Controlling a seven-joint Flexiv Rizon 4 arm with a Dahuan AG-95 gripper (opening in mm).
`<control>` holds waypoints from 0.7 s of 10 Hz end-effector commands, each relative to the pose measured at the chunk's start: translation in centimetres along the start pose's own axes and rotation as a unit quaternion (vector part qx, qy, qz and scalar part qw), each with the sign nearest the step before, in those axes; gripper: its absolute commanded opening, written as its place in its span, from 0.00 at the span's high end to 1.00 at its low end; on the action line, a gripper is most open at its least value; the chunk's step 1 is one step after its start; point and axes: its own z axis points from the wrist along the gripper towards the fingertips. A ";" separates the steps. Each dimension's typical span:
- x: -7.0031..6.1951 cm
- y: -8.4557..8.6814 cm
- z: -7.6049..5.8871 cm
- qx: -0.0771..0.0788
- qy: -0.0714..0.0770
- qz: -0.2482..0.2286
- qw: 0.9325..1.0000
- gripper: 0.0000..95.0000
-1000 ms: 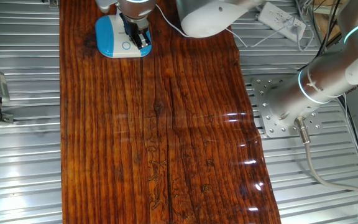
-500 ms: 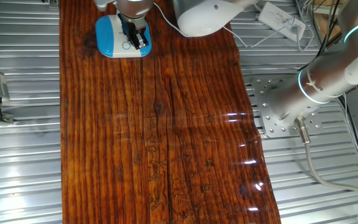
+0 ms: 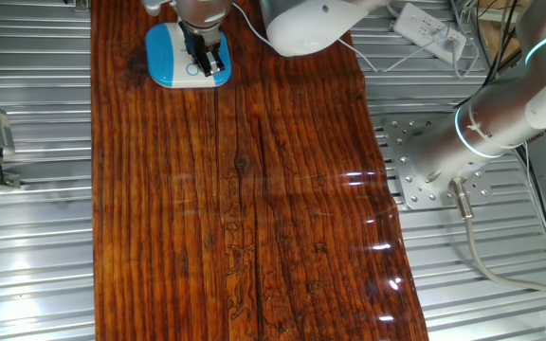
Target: Turn on the desk lamp by pressing the button
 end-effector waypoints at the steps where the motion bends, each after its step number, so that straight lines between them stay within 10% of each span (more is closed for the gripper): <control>1: 0.0 0.1 0.1 -0.002 -0.001 0.003 1.000 1.00; 7: -0.2 0.4 0.9 0.002 -0.007 0.011 1.000 1.00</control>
